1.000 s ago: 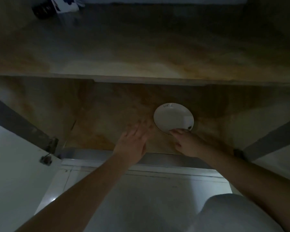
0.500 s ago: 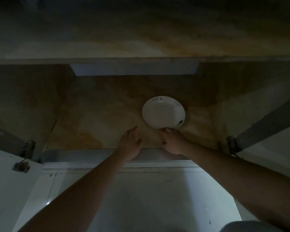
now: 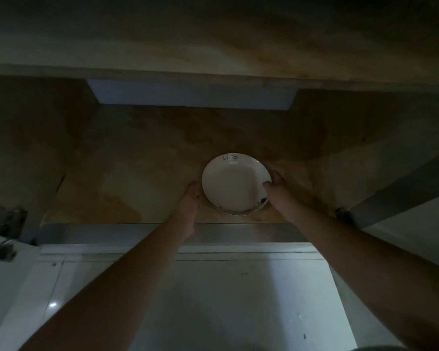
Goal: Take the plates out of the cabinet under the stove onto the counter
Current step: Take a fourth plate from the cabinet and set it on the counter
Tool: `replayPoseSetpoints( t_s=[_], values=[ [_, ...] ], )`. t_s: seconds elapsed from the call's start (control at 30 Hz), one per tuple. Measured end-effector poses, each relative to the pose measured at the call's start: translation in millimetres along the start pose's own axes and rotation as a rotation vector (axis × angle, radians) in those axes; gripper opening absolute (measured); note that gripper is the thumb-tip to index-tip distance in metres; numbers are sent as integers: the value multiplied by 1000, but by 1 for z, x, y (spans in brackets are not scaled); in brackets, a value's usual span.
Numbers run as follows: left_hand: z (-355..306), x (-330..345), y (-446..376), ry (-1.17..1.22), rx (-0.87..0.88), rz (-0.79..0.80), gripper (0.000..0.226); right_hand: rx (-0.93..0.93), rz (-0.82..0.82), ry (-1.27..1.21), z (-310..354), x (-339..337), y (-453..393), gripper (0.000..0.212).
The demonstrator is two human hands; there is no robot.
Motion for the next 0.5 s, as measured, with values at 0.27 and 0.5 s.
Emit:
replayPoseSetpoints(
  t_s=[0.27,0.5],
  values=[
    [-11,-2,4,152,-100,96,67,216,-47,-266,-9,6,-2,43],
    [-2,-21,9,190,-281,94,102,288,65,-363,1,19,15,41]
  ],
)
Point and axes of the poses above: each hand's wrist, its own y-axis away from the middle knuckle, its own x-axis out of the palm, z = x × y, the point moved 6 cm from there along -y, towards the middle knuckle, and after that the axes turned 5 degrees about -x, right-handed, at the moved point
